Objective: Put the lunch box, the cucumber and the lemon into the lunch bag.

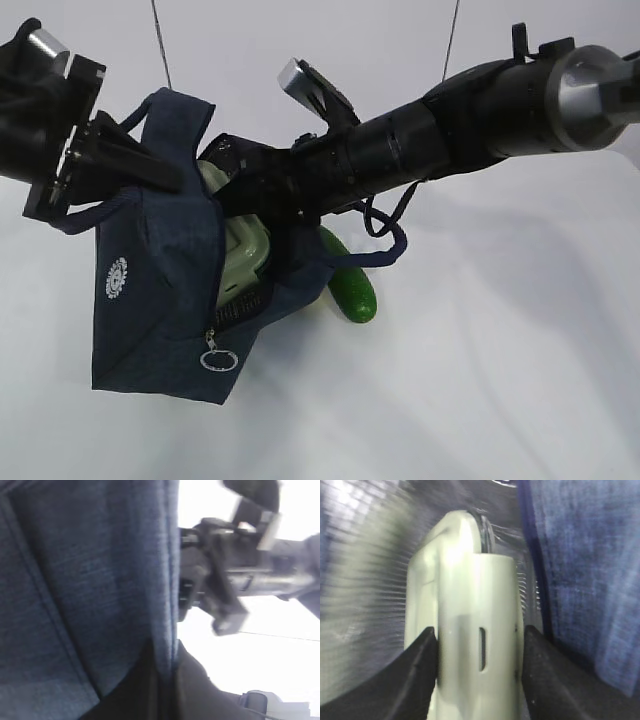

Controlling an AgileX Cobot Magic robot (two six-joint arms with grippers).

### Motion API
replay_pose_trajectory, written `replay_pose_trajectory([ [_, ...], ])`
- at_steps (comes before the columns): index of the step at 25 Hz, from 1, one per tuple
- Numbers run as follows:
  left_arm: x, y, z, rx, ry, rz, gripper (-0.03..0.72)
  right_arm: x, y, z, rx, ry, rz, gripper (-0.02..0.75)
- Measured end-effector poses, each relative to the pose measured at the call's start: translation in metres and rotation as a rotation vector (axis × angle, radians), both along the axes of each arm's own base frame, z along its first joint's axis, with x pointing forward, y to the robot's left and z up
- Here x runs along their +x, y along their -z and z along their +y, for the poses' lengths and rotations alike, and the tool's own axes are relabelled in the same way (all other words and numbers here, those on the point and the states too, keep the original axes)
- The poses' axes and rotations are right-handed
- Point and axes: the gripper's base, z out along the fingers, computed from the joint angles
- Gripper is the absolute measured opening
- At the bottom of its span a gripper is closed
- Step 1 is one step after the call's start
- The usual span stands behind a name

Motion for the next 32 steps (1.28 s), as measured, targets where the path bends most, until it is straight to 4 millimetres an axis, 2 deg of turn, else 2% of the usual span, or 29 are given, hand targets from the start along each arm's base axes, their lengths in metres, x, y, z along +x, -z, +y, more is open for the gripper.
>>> replay_pose_trajectory([
  [9,0.001,0.002,0.0,-0.002,-0.001,0.006,0.0,0.006,0.029,0.005,-0.014,-0.006,0.057,0.368],
  [32,0.0,0.003,0.0,-0.001,0.017,0.016,0.0,0.004,0.027,0.008,-0.004,-0.037,0.06,0.39],
])
